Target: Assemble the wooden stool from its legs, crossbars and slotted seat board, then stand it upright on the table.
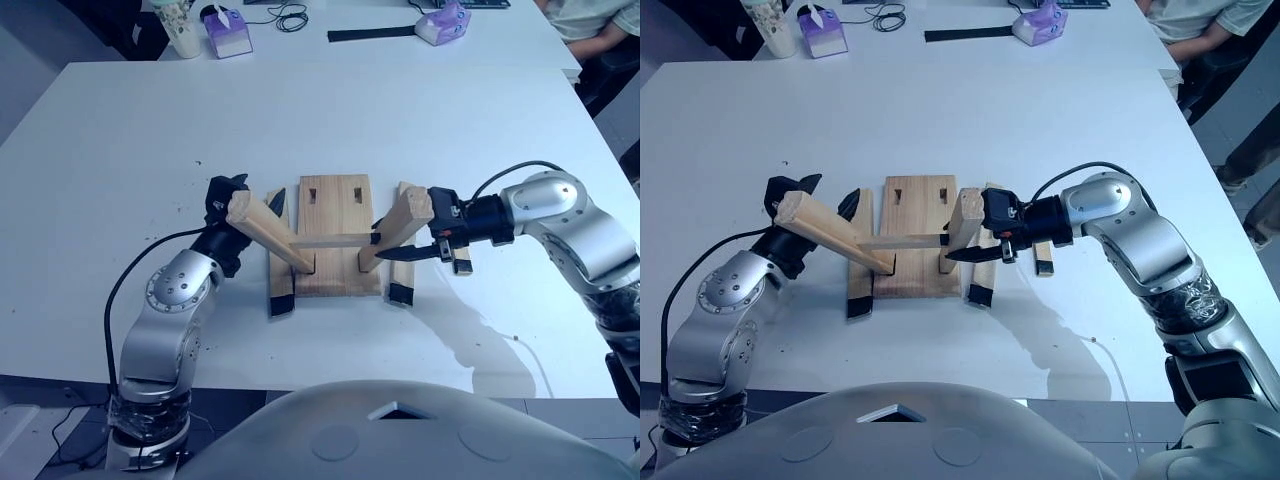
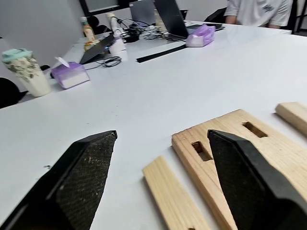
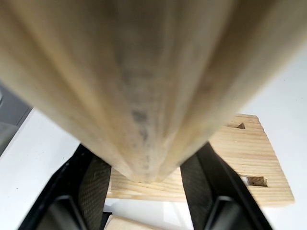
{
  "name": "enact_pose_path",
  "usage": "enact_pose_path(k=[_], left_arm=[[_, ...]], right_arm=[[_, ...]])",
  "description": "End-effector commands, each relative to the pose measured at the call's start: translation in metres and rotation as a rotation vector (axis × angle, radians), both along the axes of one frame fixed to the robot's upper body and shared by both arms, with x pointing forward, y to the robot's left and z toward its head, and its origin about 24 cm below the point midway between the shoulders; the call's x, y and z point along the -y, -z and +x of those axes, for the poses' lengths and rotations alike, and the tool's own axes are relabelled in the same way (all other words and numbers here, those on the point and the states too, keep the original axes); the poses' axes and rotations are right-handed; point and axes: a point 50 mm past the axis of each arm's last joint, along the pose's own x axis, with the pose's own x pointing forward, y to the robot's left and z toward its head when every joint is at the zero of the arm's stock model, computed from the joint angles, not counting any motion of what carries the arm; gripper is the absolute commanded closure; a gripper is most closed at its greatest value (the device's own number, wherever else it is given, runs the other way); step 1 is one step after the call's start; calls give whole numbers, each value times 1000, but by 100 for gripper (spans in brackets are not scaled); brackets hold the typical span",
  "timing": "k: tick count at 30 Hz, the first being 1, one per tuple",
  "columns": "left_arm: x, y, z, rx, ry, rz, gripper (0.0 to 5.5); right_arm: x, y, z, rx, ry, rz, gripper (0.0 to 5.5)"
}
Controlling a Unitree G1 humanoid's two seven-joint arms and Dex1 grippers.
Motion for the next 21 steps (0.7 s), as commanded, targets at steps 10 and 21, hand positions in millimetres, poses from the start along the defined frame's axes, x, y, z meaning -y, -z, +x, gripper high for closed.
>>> enact_pose_path(k=[10,21], left_arm=[[27,28,4,-81,155,-36,198],[-2,41,25,-48,150,-22,198]], right_arm=[[-10,35,-11,-136,-93,-169,349],[1,31,5,-49,70,-136,273]])
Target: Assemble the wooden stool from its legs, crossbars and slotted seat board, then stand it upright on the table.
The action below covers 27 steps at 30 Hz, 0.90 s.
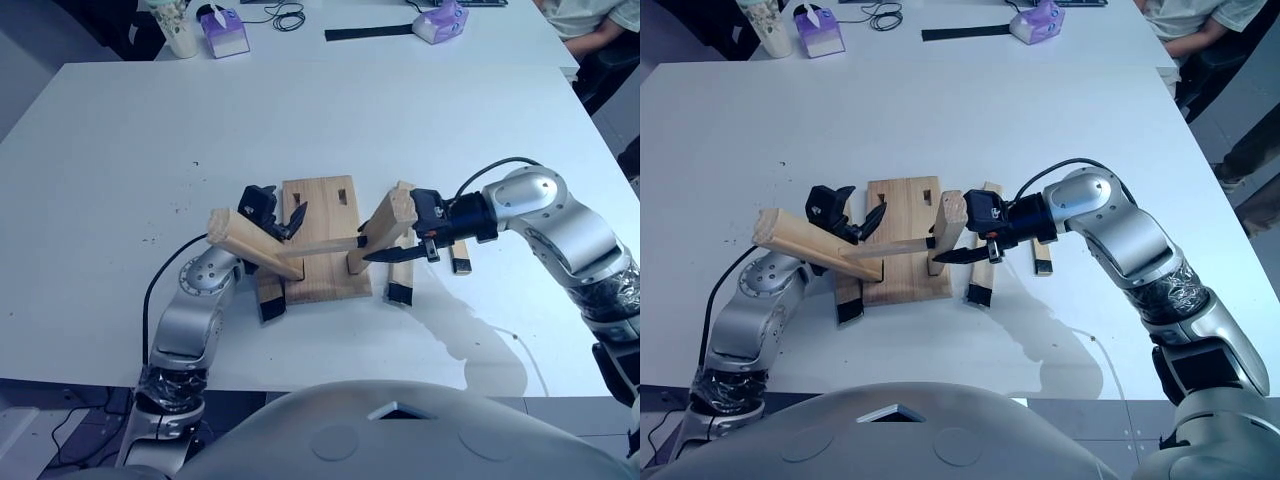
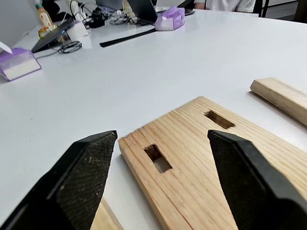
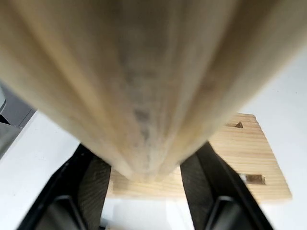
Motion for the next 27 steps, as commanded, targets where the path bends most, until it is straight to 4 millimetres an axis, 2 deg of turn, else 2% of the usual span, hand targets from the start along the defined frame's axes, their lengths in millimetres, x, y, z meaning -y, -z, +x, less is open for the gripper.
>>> enact_pose_path(k=[1,7,14,27], left_arm=[[-8,5,2,1,5,8,198],[-15,10,-5,-10,11,-13,198],[-18,13,-12,3,102,2,198],[-45,54,-29,-120,147,163,198]], right_arm=[[5,4,6,21,61,-39,269],[8,-1,8,34,84,-20,269],[15,19,1,18,129,-45,269],[59,48,1,15,313,-128,269]])
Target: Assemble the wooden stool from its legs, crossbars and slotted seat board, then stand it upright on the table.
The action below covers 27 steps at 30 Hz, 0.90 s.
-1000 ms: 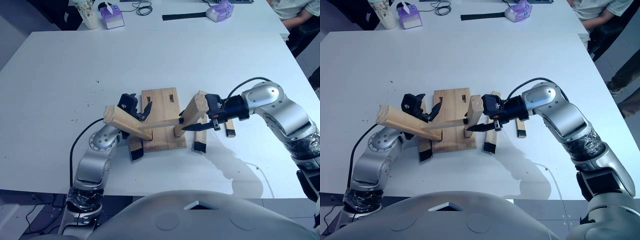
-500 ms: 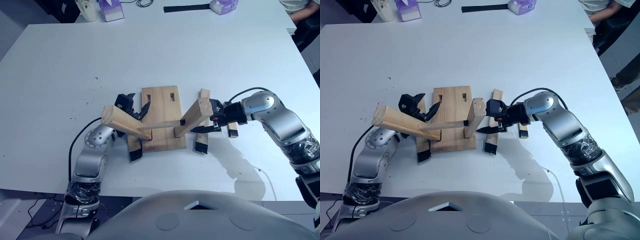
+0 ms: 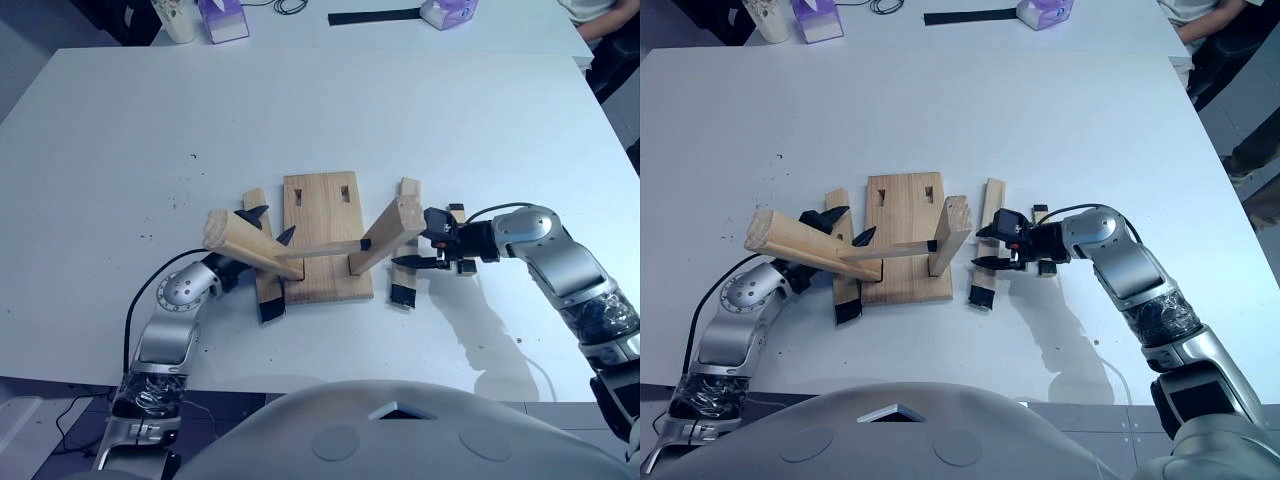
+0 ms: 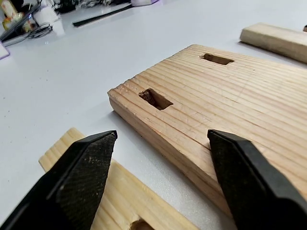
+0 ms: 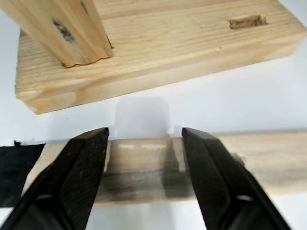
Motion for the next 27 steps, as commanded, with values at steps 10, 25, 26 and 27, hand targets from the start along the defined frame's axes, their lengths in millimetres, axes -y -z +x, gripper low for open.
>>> enact_pose_path(k=[10,25,26,27], left_arm=[[-32,26,-18,-116,41,131,198],[-42,17,-8,-98,48,115,198],[-42,16,-7,-94,50,114,198],[-42,15,-5,-89,53,114,198]], right_arm=[[43,12,-6,-8,125,-94,269],[27,-5,-7,33,152,17,269],[25,-7,-6,41,149,26,269],[22,-11,-5,49,144,38,269]])
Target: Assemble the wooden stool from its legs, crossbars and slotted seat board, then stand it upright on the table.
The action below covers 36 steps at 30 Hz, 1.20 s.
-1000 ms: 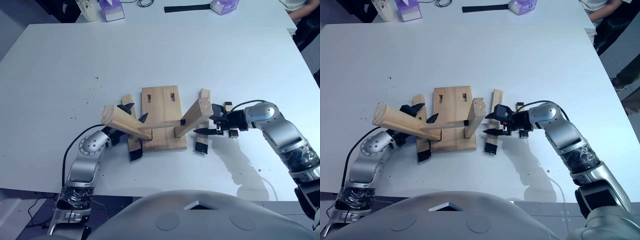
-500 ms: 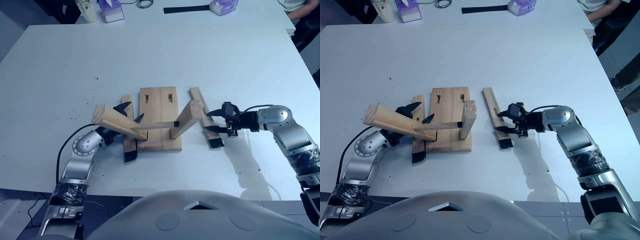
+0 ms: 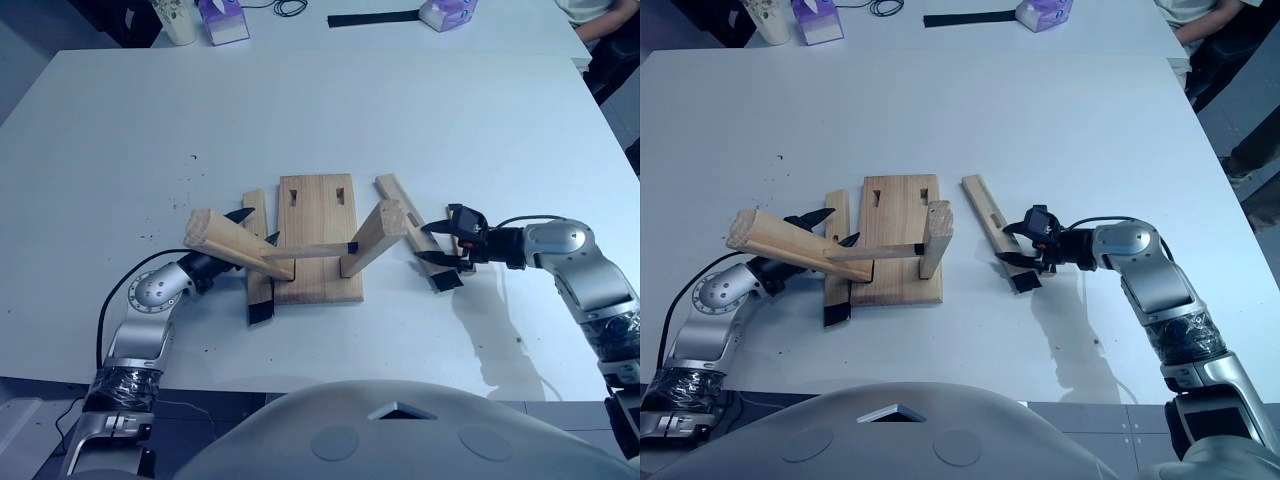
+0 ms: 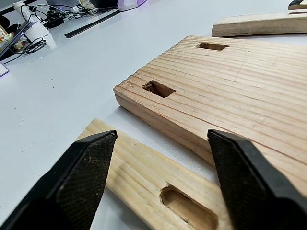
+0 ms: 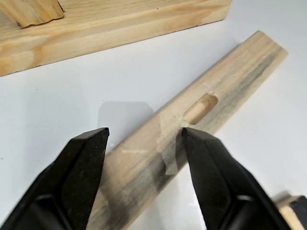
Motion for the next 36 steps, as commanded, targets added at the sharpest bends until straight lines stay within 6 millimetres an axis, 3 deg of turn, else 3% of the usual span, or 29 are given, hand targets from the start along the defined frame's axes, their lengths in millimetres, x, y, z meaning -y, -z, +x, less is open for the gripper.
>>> enact_pose_path(k=[1,13,19,25,36], left_arm=[[-10,13,-3,-96,-25,55,198],[-7,14,-6,-68,-75,33,198],[-4,13,-5,-67,-60,38,198],[-6,12,-5,-64,-61,41,198],[-13,8,-5,-62,-56,64,198]], right_arm=[[-11,-13,5,38,-10,50,269],[-52,-13,50,121,-56,102,269],[-59,-5,52,117,-87,89,269],[-56,10,49,79,-90,58,269],[-29,33,38,24,-47,-29,269]])
